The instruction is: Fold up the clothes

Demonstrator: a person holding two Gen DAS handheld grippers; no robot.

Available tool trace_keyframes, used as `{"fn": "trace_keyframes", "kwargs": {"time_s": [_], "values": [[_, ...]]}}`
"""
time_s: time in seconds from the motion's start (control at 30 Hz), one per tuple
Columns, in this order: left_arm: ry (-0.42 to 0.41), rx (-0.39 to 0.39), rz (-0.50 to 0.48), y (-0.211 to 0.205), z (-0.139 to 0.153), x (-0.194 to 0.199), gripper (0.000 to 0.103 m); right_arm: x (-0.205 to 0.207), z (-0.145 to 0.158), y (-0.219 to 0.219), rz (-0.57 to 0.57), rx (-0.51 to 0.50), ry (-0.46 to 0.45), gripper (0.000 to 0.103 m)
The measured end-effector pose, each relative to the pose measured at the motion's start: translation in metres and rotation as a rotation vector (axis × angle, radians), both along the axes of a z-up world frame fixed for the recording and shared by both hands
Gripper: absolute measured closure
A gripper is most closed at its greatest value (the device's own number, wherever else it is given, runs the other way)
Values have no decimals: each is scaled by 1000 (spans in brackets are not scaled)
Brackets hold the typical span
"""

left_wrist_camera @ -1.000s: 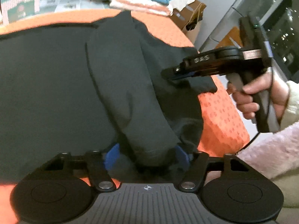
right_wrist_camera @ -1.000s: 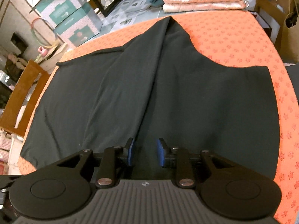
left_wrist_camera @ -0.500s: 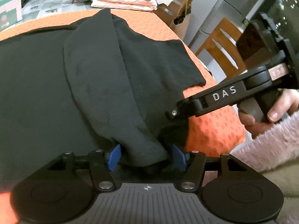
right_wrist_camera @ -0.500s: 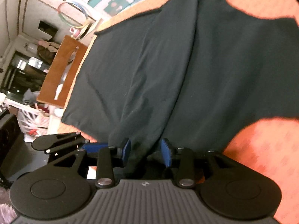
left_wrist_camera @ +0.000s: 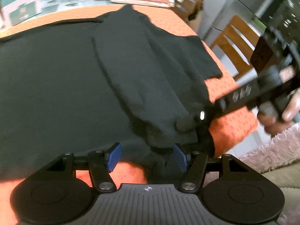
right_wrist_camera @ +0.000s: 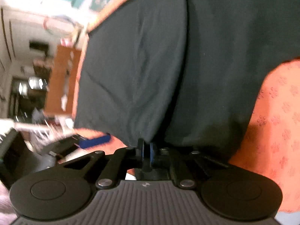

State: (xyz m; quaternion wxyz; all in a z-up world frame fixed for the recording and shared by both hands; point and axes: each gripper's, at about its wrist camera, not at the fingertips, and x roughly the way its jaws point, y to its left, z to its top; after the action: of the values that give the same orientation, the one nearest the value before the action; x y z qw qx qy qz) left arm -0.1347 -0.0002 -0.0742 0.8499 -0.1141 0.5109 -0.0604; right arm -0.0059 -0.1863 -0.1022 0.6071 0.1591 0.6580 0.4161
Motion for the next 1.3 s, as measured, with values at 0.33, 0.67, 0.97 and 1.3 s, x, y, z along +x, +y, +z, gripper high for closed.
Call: {"fn": "trace_keyframes", "kwargs": {"time_s": [0.33, 0.67, 0.97, 1.3], "values": [[-159, 207, -69, -29, 7, 17, 88, -11, 45, -24, -231, 148, 21, 98], [-210, 181, -48, 1, 39, -12, 98, -17, 79, -41, -129, 37, -186, 98], [-99, 132, 119, 50, 23, -5, 84, -16, 53, -13, 124, -203, -301, 86], [-167, 151, 359, 95, 52, 37, 82, 73, 95, -36, -1, -122, -481, 77]]}}
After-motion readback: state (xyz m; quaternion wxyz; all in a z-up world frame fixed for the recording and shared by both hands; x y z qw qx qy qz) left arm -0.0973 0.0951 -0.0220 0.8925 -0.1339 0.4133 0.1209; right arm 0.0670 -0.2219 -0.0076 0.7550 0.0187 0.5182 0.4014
